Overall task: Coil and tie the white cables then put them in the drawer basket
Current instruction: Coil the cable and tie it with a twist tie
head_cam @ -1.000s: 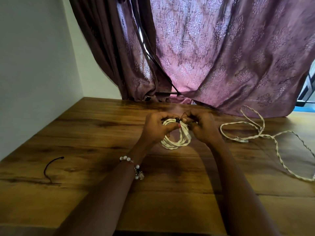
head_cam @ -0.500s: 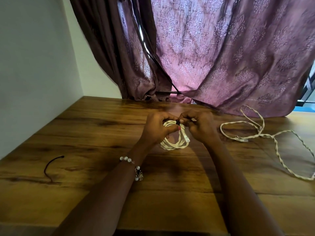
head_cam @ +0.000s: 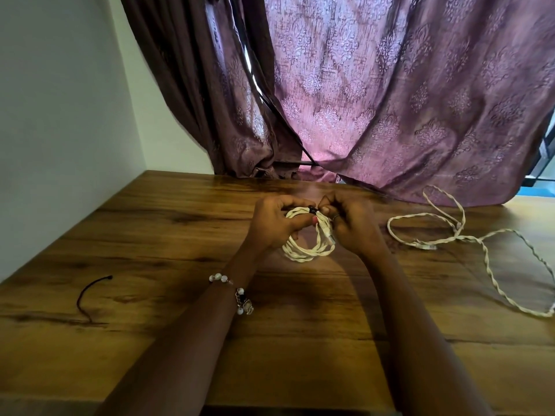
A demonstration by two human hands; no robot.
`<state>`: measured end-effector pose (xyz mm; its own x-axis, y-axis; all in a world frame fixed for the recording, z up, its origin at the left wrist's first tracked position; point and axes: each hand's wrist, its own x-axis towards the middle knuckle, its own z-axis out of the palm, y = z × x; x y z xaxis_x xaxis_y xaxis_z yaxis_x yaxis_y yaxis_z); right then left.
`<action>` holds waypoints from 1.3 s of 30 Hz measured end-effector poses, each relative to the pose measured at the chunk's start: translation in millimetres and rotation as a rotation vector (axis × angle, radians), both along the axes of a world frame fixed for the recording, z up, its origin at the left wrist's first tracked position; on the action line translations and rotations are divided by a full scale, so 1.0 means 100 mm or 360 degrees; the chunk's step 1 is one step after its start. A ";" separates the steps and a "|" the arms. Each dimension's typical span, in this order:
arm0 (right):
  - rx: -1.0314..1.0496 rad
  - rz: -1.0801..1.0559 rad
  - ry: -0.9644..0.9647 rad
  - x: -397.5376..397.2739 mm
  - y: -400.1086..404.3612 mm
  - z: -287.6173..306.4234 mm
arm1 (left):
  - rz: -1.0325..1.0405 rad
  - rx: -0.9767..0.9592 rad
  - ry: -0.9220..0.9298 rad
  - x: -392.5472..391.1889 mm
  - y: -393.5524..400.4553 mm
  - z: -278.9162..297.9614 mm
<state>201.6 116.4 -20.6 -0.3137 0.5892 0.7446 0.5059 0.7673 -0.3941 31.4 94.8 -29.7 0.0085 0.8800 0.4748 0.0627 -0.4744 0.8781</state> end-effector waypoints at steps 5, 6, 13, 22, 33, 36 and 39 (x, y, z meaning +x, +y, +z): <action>-0.0142 0.0035 0.0139 -0.04 0.00 -0.05 | -0.0029 0.0000 -0.0017 -0.01 0.02 0.00; -0.0155 0.0046 0.0158 -0.03 0.00 -0.05 | -0.0034 -0.0004 -0.0012 -0.01 0.02 0.00; -0.0273 0.0060 0.0200 -0.04 -0.02 -0.07 | -0.0052 0.0006 0.0023 -0.02 0.02 0.00; -0.0599 0.0291 0.0607 -0.06 -0.10 -0.01 | 0.0039 0.0010 -0.0030 -0.09 0.02 0.02; 0.0237 -0.0038 -0.0222 -0.06 -0.19 0.10 | 0.0145 0.0039 0.0111 -0.09 0.00 0.04; 0.0259 -0.0042 -0.0323 -0.07 -0.22 0.12 | 0.0162 0.0054 0.0171 -0.09 0.00 0.05; 0.0271 -0.0101 -0.0467 -0.08 -0.19 0.10 | 0.0181 0.0081 0.0229 -0.09 0.02 0.03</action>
<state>194.1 97.0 -11.0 -0.4960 0.4892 0.7174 0.6275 0.7730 -0.0934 21.9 96.9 -26.4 -0.0186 0.8542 0.5196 0.2419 -0.5004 0.8313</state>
